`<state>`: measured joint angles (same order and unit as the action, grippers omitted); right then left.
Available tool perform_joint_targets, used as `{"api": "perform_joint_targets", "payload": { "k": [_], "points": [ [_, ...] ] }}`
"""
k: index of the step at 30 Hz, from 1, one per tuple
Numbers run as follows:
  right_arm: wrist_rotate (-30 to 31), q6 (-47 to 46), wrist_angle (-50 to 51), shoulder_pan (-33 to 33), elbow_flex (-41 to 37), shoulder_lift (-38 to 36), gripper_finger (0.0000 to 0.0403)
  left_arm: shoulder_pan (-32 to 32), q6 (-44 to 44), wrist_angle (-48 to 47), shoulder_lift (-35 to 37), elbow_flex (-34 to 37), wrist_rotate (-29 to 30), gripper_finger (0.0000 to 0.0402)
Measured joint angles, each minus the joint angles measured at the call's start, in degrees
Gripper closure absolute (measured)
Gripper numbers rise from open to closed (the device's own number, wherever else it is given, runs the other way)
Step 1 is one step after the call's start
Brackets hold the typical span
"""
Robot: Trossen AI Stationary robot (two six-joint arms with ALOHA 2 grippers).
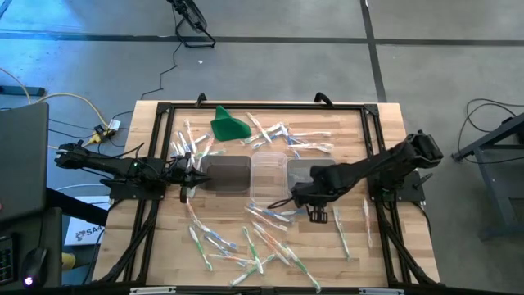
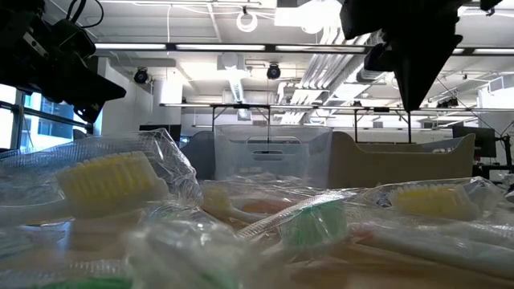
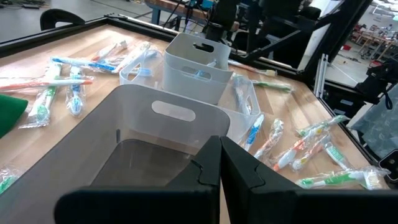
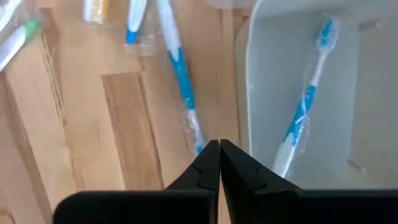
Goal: Pick & Place Toothbrushes
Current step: Put the green toothbrush into the black bin
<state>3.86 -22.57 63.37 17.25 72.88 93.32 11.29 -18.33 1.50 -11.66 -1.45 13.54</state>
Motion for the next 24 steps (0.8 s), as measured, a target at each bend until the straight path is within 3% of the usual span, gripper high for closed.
{"api": "perform_joint_targets", "payload": {
  "k": [8, 17, 24],
  "points": [
    [-0.04, -1.67, -2.3, 3.68, 0.0, 0.0, 0.04, 0.0, 0.01, 0.0, 0.0, 0.02, -0.02, 0.0402],
    [-3.2, -21.16, -2.32, 6.03, 0.0, 0.0, 0.04, 0.0, 0.01, 0.0, 0.0, 0.0, -0.02, 0.0402],
    [-6.45, -30.34, -1.74, 7.51, 0.0, 0.0, 0.04, 0.0, 0.0, 0.01, 0.0, 0.02, -0.01, 0.0402]
  ]
}}
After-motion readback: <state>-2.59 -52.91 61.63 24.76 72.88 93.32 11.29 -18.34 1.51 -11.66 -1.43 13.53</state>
